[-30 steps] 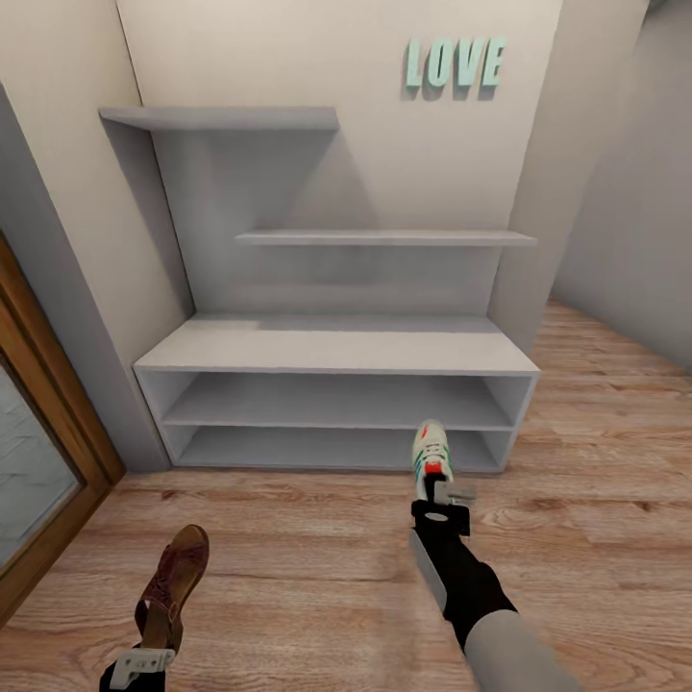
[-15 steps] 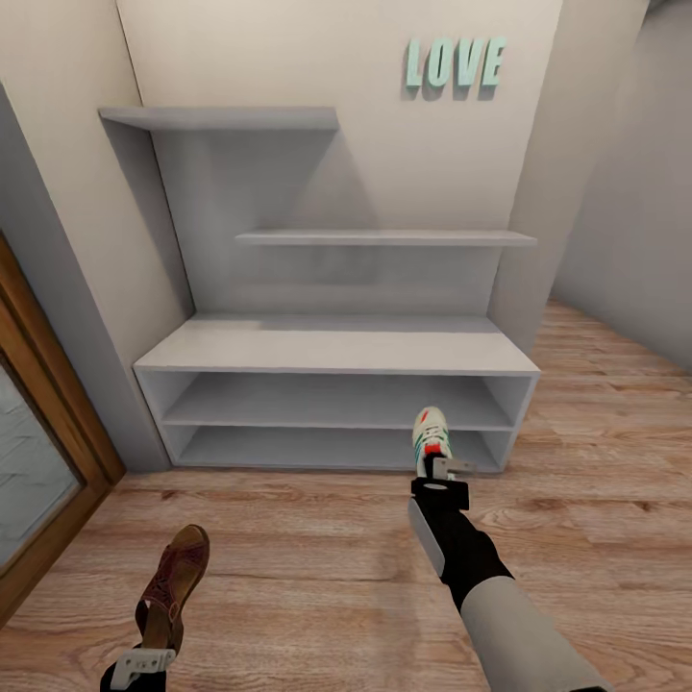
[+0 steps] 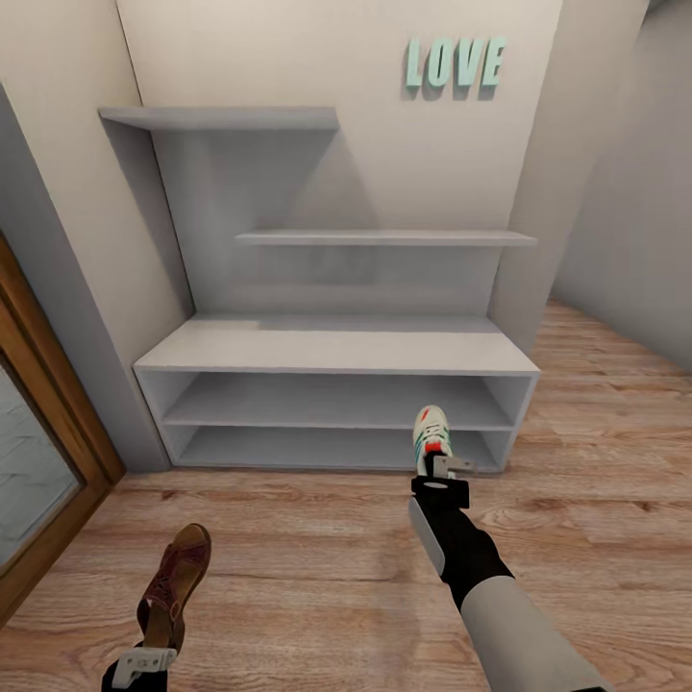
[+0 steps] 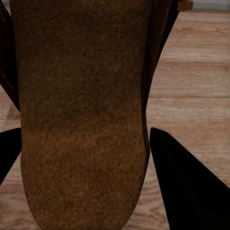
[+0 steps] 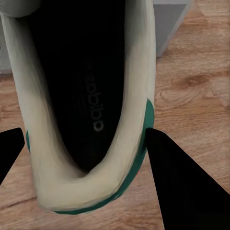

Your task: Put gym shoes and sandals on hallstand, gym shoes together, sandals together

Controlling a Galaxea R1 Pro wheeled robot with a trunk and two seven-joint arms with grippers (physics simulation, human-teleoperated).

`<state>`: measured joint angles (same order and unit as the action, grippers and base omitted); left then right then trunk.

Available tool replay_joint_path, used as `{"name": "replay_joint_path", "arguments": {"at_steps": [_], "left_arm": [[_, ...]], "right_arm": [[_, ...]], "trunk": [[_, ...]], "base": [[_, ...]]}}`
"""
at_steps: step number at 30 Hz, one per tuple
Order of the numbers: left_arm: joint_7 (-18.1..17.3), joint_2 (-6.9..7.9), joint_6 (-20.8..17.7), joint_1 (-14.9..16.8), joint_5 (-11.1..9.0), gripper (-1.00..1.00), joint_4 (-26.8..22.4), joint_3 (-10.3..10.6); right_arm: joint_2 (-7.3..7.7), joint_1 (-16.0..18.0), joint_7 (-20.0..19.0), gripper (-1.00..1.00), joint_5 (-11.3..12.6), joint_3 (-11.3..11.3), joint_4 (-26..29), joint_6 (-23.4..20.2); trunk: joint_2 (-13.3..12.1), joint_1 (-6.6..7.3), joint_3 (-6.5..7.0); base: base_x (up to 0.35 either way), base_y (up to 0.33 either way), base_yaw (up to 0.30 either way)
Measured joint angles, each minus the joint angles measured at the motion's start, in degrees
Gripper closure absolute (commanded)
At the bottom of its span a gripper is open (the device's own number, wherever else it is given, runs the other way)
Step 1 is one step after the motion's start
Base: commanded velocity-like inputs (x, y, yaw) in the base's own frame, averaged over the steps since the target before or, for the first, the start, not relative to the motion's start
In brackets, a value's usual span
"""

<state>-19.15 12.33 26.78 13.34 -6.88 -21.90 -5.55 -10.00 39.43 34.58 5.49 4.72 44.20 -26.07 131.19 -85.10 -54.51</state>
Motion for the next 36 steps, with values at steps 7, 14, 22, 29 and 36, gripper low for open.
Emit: {"name": "replay_joint_path", "arguments": {"at_steps": [7, 14, 22, 29, 36], "left_arm": [[0.0, -0.02, 0.0, 0.0, 0.1, 1.0, 0.1, 0.0], [0.0, -0.02, 0.0, 0.0, 0.2, 1.0, 0.2, 0.0], [0.0, -0.02, 0.0, 0.0, 0.2, 1.0, 0.2, 0.0], [0.0, -0.02, 0.0, 0.0, 0.2, 1.0, 0.1, 0.0], [0.0, -0.02, 0.0, 0.0, 0.2, 1.0, 0.1, 0.0]], "right_arm": [[0.0, 0.8, -0.1, 1.0, 1.0, 0.0, 0.1, -1.4], [0.0, 3.3, -0.2, 1.0, 6.1, 0.0, 3.2, -13.4], [0.0, 3.3, -0.1, 1.0, 6.1, 0.0, 3.6, -13.4], [0.0, 3.3, -0.2, 1.0, 6.0, 0.0, 3.7, -13.4], [0.0, 3.3, -0.2, 1.0, 6.0, 0.0, 3.7, -13.4]], "trunk": [[0.0, 0.0, 0.0], [1.2, -0.66, -0.63], [4.4, -2.41, -2.71], [6.0, -3.3, -4.07], [6.0, -3.3, -4.6]], "base": [[0.0, 0.0, 0.0], [0.0, 0.0, 0.0], [0.0, 0.0, 0.0], [0.0, 0.0, 0.0], [0.0, 0.0, 0.0]]}}
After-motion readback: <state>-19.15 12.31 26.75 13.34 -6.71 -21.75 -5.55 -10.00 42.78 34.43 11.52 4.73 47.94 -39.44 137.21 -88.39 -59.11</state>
